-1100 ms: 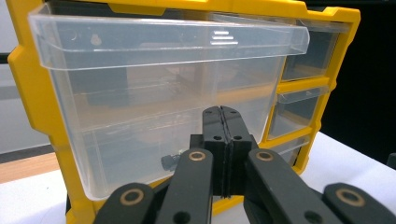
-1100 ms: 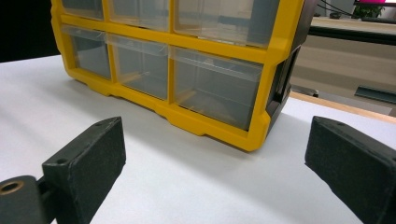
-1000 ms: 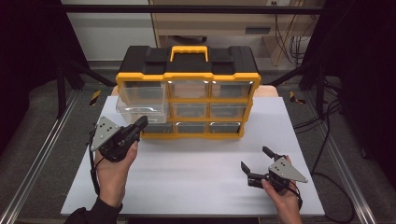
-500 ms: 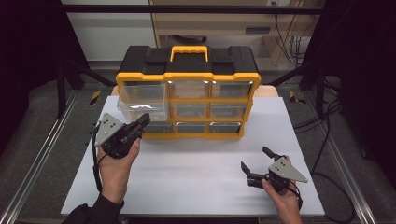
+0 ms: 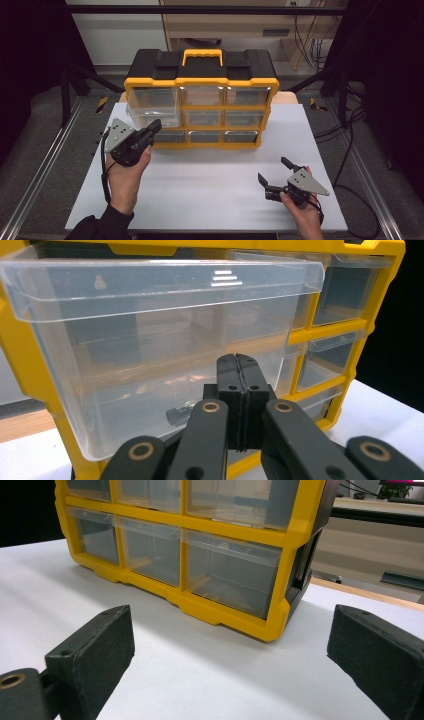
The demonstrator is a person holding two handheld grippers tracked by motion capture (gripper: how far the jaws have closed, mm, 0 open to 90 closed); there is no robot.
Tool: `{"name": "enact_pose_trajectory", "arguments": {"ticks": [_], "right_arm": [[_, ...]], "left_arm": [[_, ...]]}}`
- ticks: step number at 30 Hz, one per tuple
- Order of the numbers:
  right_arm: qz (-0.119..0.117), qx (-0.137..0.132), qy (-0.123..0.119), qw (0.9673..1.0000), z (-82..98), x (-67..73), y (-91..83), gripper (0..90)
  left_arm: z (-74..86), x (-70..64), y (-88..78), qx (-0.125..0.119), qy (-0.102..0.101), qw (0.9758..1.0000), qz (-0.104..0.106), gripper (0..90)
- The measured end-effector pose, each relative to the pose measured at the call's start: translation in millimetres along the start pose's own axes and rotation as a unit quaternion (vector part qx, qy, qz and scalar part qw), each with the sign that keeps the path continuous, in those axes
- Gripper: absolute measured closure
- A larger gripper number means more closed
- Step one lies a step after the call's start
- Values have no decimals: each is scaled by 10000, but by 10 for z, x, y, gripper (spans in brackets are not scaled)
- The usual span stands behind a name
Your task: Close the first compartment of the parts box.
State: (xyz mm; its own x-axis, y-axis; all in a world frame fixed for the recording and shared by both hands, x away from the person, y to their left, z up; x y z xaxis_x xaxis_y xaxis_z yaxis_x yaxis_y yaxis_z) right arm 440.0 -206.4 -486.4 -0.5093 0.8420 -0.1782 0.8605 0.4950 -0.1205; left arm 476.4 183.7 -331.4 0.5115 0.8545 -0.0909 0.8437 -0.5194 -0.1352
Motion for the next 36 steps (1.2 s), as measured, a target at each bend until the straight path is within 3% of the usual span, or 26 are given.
{"name": "enact_pose_trajectory", "arguments": {"ticks": [36], "right_arm": [[41, 28, -10, 10000, 1, 3, -5, 44]], "left_arm": [[-5, 73, 113, 74, 67, 9999, -124, 890]]}}
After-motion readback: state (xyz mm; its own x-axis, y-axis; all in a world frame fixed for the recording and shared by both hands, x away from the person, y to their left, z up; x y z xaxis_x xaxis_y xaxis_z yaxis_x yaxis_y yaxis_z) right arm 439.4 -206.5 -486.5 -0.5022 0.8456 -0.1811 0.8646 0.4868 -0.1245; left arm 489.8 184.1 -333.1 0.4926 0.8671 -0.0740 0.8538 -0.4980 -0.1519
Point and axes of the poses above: each handheld gripper's, and its own axes: y roughly forward along the jaws, z roughly out of its underside, x roughly to its left, the point moved 4 cm from there along y, roughly forward along the jaws, and after that the axes turned 6 degrees about -y, right-handed, at the moved point
